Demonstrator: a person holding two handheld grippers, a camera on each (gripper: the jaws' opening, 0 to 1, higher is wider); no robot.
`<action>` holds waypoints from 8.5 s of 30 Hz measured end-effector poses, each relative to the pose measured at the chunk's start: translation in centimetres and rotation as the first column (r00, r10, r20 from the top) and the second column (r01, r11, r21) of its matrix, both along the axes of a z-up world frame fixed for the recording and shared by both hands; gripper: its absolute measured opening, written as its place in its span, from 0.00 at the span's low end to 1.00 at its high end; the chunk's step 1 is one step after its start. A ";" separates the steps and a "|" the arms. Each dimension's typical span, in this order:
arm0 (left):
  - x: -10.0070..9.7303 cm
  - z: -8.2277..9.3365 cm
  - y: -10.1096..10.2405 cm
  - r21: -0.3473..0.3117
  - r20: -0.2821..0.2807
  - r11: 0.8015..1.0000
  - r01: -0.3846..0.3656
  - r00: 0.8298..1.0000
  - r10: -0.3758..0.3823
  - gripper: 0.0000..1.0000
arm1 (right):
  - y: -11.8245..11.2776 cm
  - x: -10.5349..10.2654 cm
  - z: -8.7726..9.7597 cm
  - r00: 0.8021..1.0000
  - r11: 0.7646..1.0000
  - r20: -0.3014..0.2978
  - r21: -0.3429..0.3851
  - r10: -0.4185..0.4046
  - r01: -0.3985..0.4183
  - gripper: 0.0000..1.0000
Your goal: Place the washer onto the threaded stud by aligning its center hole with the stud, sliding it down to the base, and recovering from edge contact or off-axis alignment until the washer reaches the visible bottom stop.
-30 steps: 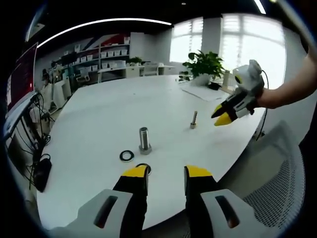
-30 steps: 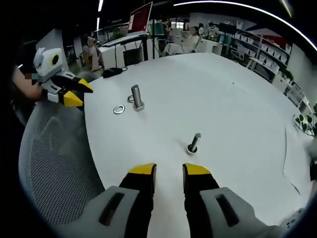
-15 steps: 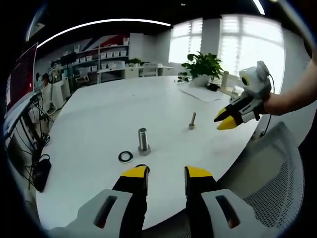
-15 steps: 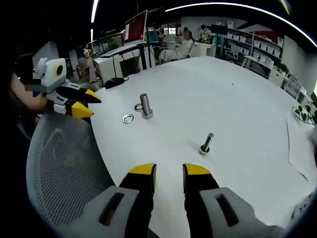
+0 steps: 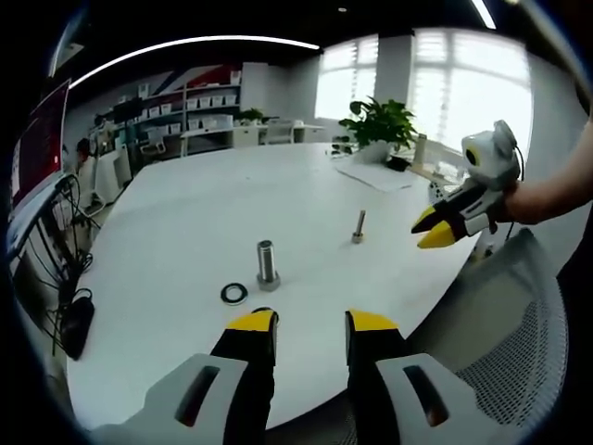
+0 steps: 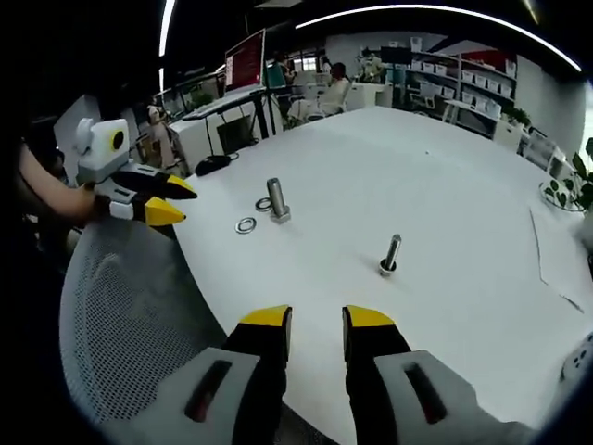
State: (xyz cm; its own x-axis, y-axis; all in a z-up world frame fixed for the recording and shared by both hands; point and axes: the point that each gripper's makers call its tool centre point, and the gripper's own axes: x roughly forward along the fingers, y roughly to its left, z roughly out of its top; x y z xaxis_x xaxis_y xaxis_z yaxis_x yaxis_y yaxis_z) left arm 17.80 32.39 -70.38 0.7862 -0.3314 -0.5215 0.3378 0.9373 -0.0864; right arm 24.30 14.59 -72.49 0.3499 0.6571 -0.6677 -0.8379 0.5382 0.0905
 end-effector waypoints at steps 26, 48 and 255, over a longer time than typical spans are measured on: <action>-0.4 -1.0 -0.2 0.026 -0.050 1.000 0.015 0.999 -0.014 0.28 | -0.1 -1.5 -0.9 1.000 1.000 0.006 0.016 0.012 -0.012 0.26; -1.1 -2.4 -0.3 0.070 -0.127 0.997 0.040 0.991 -0.031 0.27 | 0.5 -1.4 0.2 0.998 0.998 0.056 0.065 0.025 -0.028 0.28; 11.7 -0.8 0.6 0.321 -0.622 0.738 0.594 0.720 -0.308 0.19 | -0.6 0.0 0.3 0.996 0.995 0.055 0.078 -0.068 0.064 0.29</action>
State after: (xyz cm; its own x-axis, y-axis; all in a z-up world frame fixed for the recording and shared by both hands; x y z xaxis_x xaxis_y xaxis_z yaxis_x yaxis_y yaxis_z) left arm 29.47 33.00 -71.20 0.1813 -0.1736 -0.9680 0.7686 0.6390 0.0294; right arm 24.31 13.97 -72.15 0.4305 0.6795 -0.5940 -0.8059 0.5857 0.0859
